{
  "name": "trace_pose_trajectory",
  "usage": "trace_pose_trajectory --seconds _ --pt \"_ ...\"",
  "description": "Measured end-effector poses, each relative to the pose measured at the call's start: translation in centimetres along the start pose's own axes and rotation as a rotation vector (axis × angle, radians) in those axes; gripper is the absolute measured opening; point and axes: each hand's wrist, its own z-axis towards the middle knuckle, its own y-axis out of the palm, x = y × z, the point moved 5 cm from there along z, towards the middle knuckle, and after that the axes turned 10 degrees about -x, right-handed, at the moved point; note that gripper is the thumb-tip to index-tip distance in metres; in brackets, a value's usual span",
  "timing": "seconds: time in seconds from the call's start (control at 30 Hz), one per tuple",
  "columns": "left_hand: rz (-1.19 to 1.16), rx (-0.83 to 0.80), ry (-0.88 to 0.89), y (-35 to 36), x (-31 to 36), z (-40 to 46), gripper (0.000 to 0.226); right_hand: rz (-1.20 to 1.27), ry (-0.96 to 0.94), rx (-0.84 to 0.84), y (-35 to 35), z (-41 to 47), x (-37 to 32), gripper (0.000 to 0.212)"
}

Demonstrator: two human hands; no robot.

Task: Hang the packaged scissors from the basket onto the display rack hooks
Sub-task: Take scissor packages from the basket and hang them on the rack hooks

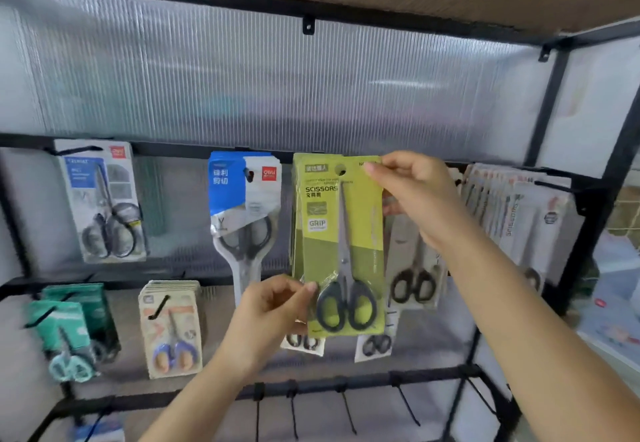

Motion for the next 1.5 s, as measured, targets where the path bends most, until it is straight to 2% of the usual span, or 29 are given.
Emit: trace_pose_trajectory --seconds 0.1,0.27,0.4,0.6,0.7,0.77,0.9,1.0,1.07,1.17,1.27,1.37,1.5 --pt "0.07 -0.024 -0.031 0.5 -0.4 -0.1 0.027 -0.009 -0.011 -0.021 -0.2 -0.1 0.7 0.015" --pt "0.058 0.051 -0.095 0.2 -1.3 0.6 0.029 -0.023 0.023 -0.033 0.3 0.8 1.8 0.014" --pt "0.175 0.104 -0.1 -0.1 -1.1 1.3 0.025 -0.078 0.013 -0.032 0.7 1.4 2.2 0.014" --pt "0.256 0.141 -0.114 -0.5 -1.1 1.6 0.028 -0.155 0.021 0.014 1.1 1.9 2.6 0.016" --pt "0.298 0.146 -0.098 -0.4 -0.9 1.5 0.032 -0.208 -0.015 0.052 1.2 1.7 2.6 0.021" --pt "0.32 0.14 -0.081 -0.2 -0.7 1.4 0.033 -0.223 -0.044 0.082 1.1 1.6 2.5 0.017" --pt "0.412 0.137 -0.043 -0.3 -0.1 1.3 0.032 -0.258 -0.039 0.103 1.1 0.8 2.2 0.011" --pt "0.485 0.139 0.006 -0.6 0.7 1.1 0.034 -0.314 -0.006 0.136 0.9 -0.5 2.0 0.025" --pt "0.542 0.15 0.087 -0.6 1.7 0.4 0.033 -0.357 0.027 0.186 0.5 -1.9 1.9 0.028" --pt "0.624 0.188 0.299 -0.9 3.6 -1.3 0.026 -0.409 0.083 0.283 -0.3 -4.9 1.8 0.026" --pt "0.653 0.039 0.484 0.6 3.9 -2.6 0.029 -0.512 0.189 0.349 -0.9 -9.3 2.0 0.028" --pt "0.628 -0.274 0.61 4.8 2.8 -4.1 0.022 -0.598 0.299 0.39 -1.2 -15.1 2.8 0.028" --pt "0.587 -0.659 0.644 12.2 -0.7 -7.7 0.038 -0.755 0.543 0.448 -2.1 -25.5 4.4 0.027"
